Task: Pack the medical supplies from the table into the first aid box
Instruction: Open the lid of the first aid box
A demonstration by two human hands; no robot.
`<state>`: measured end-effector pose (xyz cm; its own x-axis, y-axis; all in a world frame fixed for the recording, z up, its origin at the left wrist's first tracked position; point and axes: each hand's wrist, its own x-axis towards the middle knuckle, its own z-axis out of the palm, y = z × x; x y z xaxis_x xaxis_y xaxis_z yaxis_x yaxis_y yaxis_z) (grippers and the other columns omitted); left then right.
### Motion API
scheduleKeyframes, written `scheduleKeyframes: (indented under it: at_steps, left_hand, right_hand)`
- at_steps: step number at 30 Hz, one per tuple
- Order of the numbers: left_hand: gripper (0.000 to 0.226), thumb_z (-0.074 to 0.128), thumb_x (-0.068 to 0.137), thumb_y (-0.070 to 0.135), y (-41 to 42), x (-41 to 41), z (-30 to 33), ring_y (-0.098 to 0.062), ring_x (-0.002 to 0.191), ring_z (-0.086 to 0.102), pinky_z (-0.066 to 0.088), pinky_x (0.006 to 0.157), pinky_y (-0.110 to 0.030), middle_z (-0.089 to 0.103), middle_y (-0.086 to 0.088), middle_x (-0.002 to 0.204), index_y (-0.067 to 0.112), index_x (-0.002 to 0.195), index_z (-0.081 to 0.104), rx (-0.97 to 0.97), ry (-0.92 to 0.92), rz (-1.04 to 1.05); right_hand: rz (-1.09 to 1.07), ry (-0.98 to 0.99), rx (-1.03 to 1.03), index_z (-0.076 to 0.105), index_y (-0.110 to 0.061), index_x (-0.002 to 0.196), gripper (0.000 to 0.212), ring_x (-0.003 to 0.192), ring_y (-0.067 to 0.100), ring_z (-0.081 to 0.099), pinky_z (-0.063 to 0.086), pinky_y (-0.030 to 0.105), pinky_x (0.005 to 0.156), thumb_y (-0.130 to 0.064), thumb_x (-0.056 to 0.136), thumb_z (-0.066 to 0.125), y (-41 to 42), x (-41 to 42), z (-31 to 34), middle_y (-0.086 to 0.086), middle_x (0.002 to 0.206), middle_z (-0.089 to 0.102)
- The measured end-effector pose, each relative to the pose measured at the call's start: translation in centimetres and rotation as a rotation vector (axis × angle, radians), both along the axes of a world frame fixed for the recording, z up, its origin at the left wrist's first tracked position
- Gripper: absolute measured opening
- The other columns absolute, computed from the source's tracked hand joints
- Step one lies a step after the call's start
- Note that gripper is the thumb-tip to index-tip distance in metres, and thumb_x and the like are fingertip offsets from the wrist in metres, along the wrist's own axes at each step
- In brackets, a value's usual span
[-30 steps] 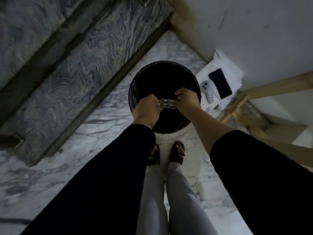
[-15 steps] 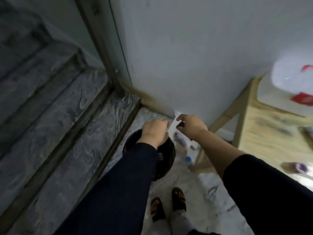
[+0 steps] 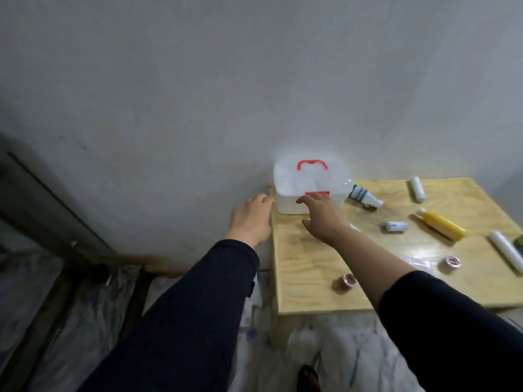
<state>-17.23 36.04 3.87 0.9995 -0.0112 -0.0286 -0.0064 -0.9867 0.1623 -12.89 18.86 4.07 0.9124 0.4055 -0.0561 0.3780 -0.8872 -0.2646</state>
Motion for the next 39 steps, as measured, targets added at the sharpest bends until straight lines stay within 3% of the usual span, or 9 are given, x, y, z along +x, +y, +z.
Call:
scheduleKeyframes:
  at_steps: [2,6,13,17,23,26,28,33,39]
  left_hand:
    - [0.056,0.059,0.091,0.016,-1.8,2.5,-0.2,-0.023,0.137,0.041,0.043,0.099,-0.039,0.037,0.000,0.152,0.017,0.144,0.040,-0.024,-0.055,-0.025]
    - [0.068,0.060,0.094,0.016,-4.2,7.0,-0.9,-0.021,0.152,0.012,0.019,0.121,-0.037,0.017,-0.004,0.163,0.013,0.153,0.025,-0.032,-0.077,-0.071]
    - [0.083,0.062,0.095,0.018,-4.8,11.6,-3.6,-0.017,0.153,0.000,0.005,0.123,-0.037,0.003,-0.001,0.166,0.017,0.157,0.008,0.005,-0.056,-0.090]
    - [0.084,0.061,0.095,0.021,-4.7,12.1,-5.0,-0.014,0.153,0.000,0.003,0.123,-0.034,0.002,0.002,0.166,0.020,0.157,0.005,0.024,-0.109,-0.082]
    - [0.084,0.061,0.095,0.014,-4.8,12.1,-4.7,-0.013,0.153,0.000,0.003,0.124,-0.033,0.001,0.003,0.166,0.021,0.157,0.004,0.032,-0.094,-0.086]
    - [0.081,0.058,0.097,0.015,-4.8,11.9,-4.1,-0.013,0.153,-0.001,0.004,0.123,-0.033,0.000,0.003,0.166,0.021,0.157,0.005,0.013,-0.084,-0.096]
    - [0.079,0.058,0.098,0.017,-4.6,11.8,-3.7,-0.013,0.153,0.000,0.007,0.122,-0.032,0.001,0.003,0.166,0.020,0.158,0.006,0.029,-0.082,-0.130]
    - [0.081,0.060,0.096,0.027,-4.2,11.5,-3.1,-0.012,0.152,0.003,0.012,0.122,-0.031,0.004,0.003,0.166,0.020,0.158,0.008,0.018,-0.059,-0.164]
    - [0.078,0.059,0.096,0.031,-4.2,10.8,-1.2,-0.012,0.152,0.009,0.016,0.121,-0.030,0.010,0.003,0.165,0.018,0.157,0.012,0.014,-0.047,-0.200]
  right_hand:
    - [-0.008,-0.101,-0.047,0.043,-0.019,0.137,0.054,0.140,0.027,0.030,0.033,0.041,0.112,-0.013,0.086,0.059,-2.2,2.2,0.0,0.007,0.148,0.040]
    - [0.032,-0.199,-0.149,0.031,-0.019,0.145,0.058,0.148,0.027,0.013,0.016,0.043,0.122,-0.016,0.092,0.054,-4.6,6.7,-1.3,0.009,0.158,0.022]
    - [0.172,-0.296,-0.261,0.007,-0.016,0.152,0.075,0.150,0.026,0.006,0.005,0.043,0.121,-0.036,0.095,0.051,-5.1,10.0,-4.9,0.008,0.162,0.006]
    - [0.165,-0.358,-0.321,-0.002,-0.014,0.151,0.079,0.150,0.028,0.004,-0.006,0.043,0.115,-0.034,0.096,0.050,-4.8,10.5,-6.7,0.009,0.162,0.005]
    - [0.180,-0.387,-0.317,0.008,-0.011,0.152,0.076,0.149,0.030,0.012,0.008,0.045,0.120,-0.032,0.093,0.053,-4.8,10.3,-6.4,0.012,0.161,0.015]
    - [0.207,-0.371,-0.289,0.010,-0.010,0.152,0.077,0.149,0.031,0.010,0.007,0.046,0.120,-0.035,0.093,0.052,-5.2,9.8,-5.4,0.014,0.161,0.012]
    - [0.222,-0.364,-0.267,0.020,-0.011,0.150,0.075,0.148,0.031,0.017,0.014,0.047,0.119,-0.035,0.089,0.057,-5.5,9.3,-5.1,0.015,0.159,0.021]
    - [0.234,-0.434,-0.150,0.062,-0.012,0.124,0.050,0.125,0.030,0.056,0.052,0.049,0.097,-0.022,0.077,0.076,-6.0,7.9,-4.8,0.013,0.133,0.061]
    - [0.204,-0.489,-0.057,0.069,-0.012,0.113,0.046,0.114,0.030,0.065,0.057,0.048,0.087,-0.015,0.069,0.083,-6.0,7.5,-3.3,0.011,0.120,0.069]
